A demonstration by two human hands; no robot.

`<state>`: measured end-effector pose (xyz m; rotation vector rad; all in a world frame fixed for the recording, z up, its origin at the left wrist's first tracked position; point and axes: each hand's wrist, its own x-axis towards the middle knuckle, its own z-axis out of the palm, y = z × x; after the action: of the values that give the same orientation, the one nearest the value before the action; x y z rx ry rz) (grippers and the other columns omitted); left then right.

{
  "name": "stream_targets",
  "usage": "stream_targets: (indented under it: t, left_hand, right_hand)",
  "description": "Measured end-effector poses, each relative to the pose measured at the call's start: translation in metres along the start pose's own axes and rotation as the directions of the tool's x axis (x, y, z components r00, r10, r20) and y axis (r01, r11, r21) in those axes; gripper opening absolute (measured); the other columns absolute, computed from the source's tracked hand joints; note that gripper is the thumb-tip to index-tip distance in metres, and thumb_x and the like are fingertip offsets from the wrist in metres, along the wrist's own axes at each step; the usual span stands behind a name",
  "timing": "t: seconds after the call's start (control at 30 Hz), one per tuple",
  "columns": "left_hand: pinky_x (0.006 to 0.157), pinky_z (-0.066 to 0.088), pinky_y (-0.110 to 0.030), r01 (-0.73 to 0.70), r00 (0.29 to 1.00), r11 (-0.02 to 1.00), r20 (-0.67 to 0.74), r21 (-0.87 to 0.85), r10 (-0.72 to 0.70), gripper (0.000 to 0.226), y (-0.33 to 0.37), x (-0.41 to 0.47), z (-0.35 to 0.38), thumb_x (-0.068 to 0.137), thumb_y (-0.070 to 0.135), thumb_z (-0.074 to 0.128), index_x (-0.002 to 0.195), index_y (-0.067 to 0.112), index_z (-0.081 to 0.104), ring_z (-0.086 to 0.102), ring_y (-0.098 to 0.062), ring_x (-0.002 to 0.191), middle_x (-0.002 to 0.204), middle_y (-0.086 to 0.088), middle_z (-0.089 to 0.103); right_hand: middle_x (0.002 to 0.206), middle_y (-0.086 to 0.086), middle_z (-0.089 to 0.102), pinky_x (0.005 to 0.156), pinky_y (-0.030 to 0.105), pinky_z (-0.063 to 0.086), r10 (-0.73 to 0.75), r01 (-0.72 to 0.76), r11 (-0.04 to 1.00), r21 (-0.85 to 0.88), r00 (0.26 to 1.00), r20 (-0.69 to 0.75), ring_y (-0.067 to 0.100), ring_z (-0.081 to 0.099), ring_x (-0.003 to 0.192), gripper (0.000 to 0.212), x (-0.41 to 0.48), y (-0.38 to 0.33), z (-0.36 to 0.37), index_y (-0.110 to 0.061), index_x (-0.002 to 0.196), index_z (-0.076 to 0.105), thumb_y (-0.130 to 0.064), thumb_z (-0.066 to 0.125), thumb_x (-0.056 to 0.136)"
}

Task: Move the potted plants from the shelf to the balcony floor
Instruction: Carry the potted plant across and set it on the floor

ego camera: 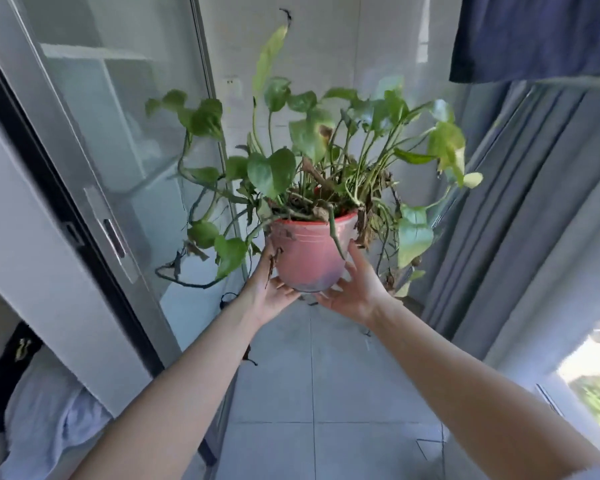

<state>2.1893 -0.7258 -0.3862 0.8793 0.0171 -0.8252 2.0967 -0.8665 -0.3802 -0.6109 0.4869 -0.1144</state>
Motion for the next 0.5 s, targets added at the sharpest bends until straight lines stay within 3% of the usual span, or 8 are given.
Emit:
stream_targets:
  t: [0.1, 0.2, 0.3, 0.5]
  left_hand:
    - [0.083, 0.055, -0.048, 0.006, 1.0, 1.0, -0.018, -0.017, -0.007, 0.08, 0.013, 0.061, -0.006, 0.073, 0.061, 0.067, 0.136, 0.016, 0.047, 0.057, -0.033, 0.118, 0.135, -0.018, 0.054]
    - [0.092, 0.051, -0.051, -0.011, 0.999, 0.998, -0.037, -0.057, 0.009, 0.072, 0.031, 0.125, -0.009, 0.068, 0.058, 0.07, 0.126, 0.02, 0.053, 0.056, -0.034, 0.119, 0.133, -0.019, 0.055]
    - [0.1, 0.046, -0.051, -0.034, 0.998, 0.997, -0.05, -0.07, 0.031, 0.05, 0.053, 0.187, -0.008, 0.075, 0.057, 0.066, 0.113, 0.025, 0.06, 0.054, -0.034, 0.12, 0.13, -0.015, 0.055]
    - [0.106, 0.042, -0.049, -0.026, 0.994, 0.996, -0.106, -0.081, 0.017, 0.05, 0.098, 0.291, -0.016, 0.08, 0.054, 0.063, 0.121, 0.025, 0.059, 0.053, -0.032, 0.121, 0.135, -0.013, 0.055]
  right_hand:
    - [0.126, 0.015, 0.053, 0.08, 0.047, 0.056, 0.017, -0.017, 1.0, -0.017, 1.0, -0.004, 0.033, 0.058, 0.107, 0.051, 0.066, -0.021, -0.002, -0.023, 0.122, 0.055, -0.055, 0.061, 0.083]
    - [0.123, 0.014, 0.055, 0.088, 0.049, 0.051, 0.052, -0.053, 0.998, -0.028, 0.999, -0.011, 0.034, 0.057, 0.108, 0.043, 0.134, -0.046, 0.001, -0.023, 0.109, 0.062, -0.053, 0.064, 0.079]
    - [0.124, 0.013, 0.056, 0.084, 0.05, 0.053, 0.089, -0.09, 0.994, -0.061, 0.996, -0.016, 0.035, 0.059, 0.109, 0.051, 0.203, -0.073, 0.009, -0.025, 0.114, 0.06, -0.059, 0.063, 0.076]
    - [0.124, 0.012, 0.058, 0.087, 0.052, 0.053, 0.147, -0.148, 0.984, -0.096, 0.989, -0.014, 0.034, 0.06, 0.108, 0.053, 0.326, -0.105, 0.023, -0.026, 0.114, 0.061, -0.061, 0.066, 0.075]
